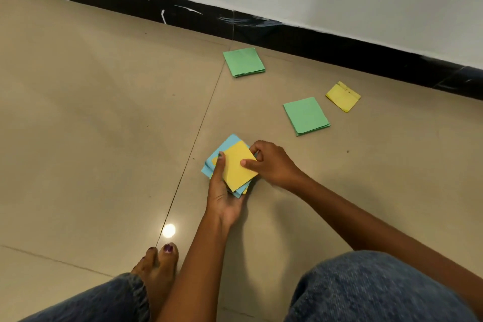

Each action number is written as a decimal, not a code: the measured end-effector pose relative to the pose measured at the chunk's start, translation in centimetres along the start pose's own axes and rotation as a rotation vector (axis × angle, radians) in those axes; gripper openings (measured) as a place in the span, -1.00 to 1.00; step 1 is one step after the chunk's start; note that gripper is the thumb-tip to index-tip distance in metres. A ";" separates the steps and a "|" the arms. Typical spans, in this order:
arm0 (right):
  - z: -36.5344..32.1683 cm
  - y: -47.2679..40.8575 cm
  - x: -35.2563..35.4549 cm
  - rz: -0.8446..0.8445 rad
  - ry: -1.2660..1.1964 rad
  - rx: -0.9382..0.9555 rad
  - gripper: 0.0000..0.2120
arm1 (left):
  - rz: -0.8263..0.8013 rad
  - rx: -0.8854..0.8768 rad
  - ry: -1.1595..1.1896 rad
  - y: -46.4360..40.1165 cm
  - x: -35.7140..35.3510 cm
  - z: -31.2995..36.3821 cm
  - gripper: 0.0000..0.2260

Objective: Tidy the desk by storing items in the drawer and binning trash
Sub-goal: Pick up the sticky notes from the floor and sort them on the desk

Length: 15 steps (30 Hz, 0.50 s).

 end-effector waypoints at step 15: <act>4.8 -5.2 9.6 0.398 0.842 0.076 -0.77 | 0.086 0.091 -0.379 -4.1 -2.2 -1.0 -0.84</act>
Point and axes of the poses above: each hand's wrist, its own y-axis away from the middle knuckle, its own x-axis out of the back of the hand, z = x × y, the point moved 2 cm from there along -y, towards the middle knuckle, and after that the axes turned 15 degrees about -y, right-handed, at the moved point
